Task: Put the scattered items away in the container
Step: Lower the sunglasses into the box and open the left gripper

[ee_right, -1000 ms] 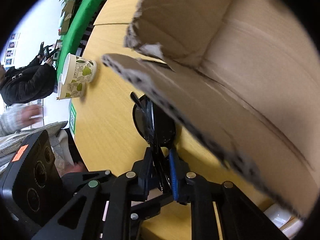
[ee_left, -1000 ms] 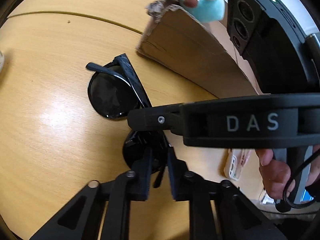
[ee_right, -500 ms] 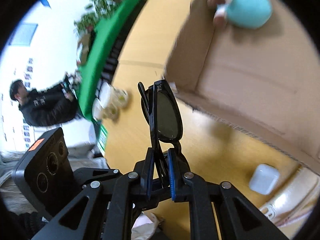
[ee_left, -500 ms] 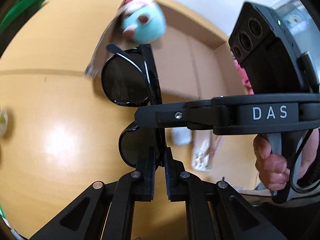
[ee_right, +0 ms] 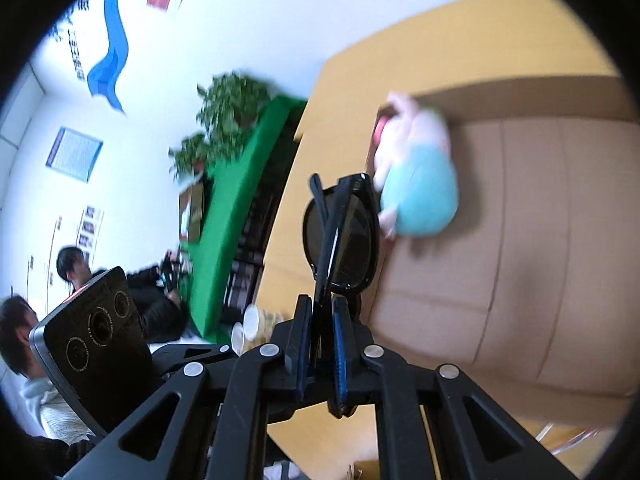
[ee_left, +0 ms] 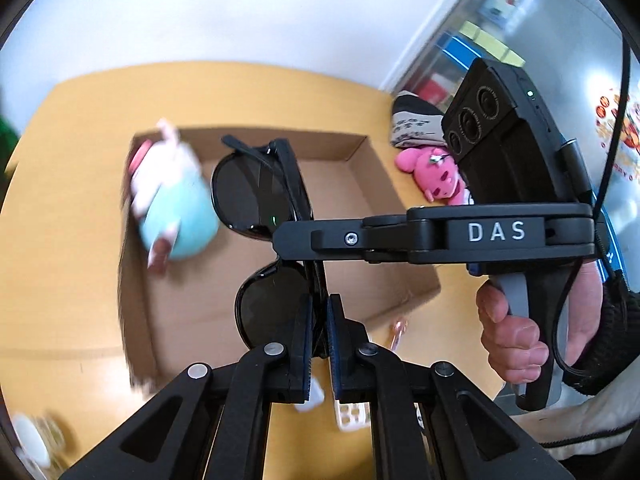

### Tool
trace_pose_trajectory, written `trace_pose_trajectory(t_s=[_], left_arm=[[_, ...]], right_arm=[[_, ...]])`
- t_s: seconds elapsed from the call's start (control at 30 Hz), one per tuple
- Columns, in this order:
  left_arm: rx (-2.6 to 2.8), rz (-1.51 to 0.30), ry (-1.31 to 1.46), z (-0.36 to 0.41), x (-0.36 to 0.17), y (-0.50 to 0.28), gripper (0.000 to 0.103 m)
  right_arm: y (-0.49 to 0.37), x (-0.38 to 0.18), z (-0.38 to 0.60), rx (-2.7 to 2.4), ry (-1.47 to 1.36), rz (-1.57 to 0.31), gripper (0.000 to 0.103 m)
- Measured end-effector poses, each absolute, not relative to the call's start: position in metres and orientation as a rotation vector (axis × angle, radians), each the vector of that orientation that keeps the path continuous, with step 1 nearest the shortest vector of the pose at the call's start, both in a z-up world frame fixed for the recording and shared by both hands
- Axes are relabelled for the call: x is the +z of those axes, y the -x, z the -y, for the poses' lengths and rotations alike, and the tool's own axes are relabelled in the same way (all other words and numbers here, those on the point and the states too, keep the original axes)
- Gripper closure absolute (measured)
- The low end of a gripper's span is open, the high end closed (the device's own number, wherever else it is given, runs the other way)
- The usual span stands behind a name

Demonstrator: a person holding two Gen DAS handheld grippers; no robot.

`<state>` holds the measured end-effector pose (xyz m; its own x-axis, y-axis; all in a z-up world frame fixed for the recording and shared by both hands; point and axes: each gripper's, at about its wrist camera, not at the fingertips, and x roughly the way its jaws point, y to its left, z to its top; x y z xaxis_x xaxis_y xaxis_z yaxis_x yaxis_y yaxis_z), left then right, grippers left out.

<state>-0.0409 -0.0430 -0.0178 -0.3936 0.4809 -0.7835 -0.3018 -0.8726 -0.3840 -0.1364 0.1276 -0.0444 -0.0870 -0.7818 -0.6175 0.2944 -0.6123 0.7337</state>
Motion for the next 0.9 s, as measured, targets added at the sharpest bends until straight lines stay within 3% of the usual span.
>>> trace_pose_trajectory(t_s=[0.3, 0.9], left_arm=[[2.18, 0.223, 1.383, 0.004, -0.043, 0.131, 0.097], [2.034, 0.393, 1.67, -0.003, -0.177, 0.266, 0.098]], right_arm=[[0.199, -0.062, -0.153, -1.858, -1.425, 0.606, 0.094], [0.315, -0.202, -0.148, -1.795, -1.626, 0.641, 0.094]])
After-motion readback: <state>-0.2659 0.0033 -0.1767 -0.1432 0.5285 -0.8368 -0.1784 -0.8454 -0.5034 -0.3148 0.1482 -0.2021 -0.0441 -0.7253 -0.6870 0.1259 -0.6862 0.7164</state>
